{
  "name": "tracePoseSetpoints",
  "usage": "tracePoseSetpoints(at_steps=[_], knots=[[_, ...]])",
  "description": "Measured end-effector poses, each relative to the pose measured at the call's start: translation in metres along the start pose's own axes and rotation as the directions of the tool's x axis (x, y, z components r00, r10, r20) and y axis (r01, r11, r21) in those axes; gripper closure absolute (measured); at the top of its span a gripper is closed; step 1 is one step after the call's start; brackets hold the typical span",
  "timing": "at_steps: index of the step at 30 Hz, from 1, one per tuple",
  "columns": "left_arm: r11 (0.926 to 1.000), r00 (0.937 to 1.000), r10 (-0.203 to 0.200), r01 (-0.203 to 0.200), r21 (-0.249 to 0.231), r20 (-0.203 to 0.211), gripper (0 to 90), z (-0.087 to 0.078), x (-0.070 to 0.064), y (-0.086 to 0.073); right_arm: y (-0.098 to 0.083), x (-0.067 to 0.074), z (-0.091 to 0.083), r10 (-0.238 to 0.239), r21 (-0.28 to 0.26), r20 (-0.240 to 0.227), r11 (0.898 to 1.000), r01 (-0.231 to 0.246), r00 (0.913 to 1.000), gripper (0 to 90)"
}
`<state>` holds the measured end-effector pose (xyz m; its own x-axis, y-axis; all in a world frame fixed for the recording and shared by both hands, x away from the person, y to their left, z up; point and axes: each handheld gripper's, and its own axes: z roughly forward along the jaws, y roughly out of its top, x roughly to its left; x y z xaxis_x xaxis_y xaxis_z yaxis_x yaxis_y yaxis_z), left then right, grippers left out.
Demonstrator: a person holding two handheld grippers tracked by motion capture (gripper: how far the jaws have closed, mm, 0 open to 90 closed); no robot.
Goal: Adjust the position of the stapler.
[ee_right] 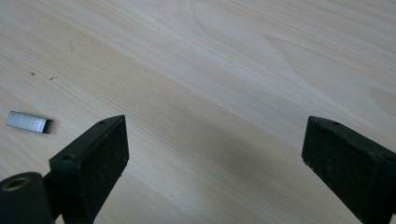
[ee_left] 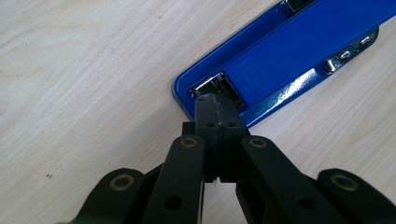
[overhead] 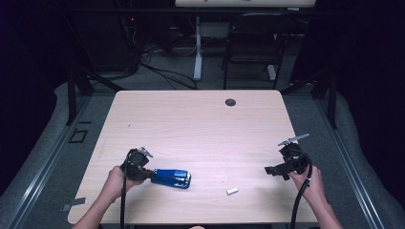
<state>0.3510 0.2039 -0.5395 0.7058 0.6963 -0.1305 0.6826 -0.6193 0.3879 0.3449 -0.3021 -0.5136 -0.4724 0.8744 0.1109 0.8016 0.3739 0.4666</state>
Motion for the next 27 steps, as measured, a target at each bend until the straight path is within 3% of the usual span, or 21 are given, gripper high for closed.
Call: tracePoseSetpoints(at_steps=[4,6,8,16,27], knots=[[0.9999,0.9999,-0.01,0.01,-0.01,0.006,90.0,-0.0008,-0.0001,0.0005,0.0008,0.001,0.0017,0.003,0.0,-0.005,1.0,-0.003,1.0,6.8],[0.9995,0.9991,-0.02,0.021,-0.023,0.036,90.0,-0.0016,-0.0009,0.0009,0.0011,0.0012,0.0016,0.002,0.003,-0.005,1.0,-0.002,1.0,6.8],[0.9998,0.9997,-0.01,0.01,-0.017,0.024,90.0,-0.0017,-0.0022,0.0017,0.0009,0.0011,0.0012,0.001,0.002,-0.006,1.0,-0.001,1.0,6.8],[0.9985,0.9974,-0.044,0.046,-0.03,0.057,90.0,-0.0011,0.0004,0.0002,0.0012,0.0005,0.0026,0.004,0.006,-0.014,1.0,-0.004,0.9999,6.8],[0.9985,0.9969,-0.044,0.046,-0.029,0.065,90.0,0.0009,-0.0069,0.0026,0.0011,0.0013,0.0002,-0.003,0.005,-0.008,1.0,0.003,1.0,6.7]])
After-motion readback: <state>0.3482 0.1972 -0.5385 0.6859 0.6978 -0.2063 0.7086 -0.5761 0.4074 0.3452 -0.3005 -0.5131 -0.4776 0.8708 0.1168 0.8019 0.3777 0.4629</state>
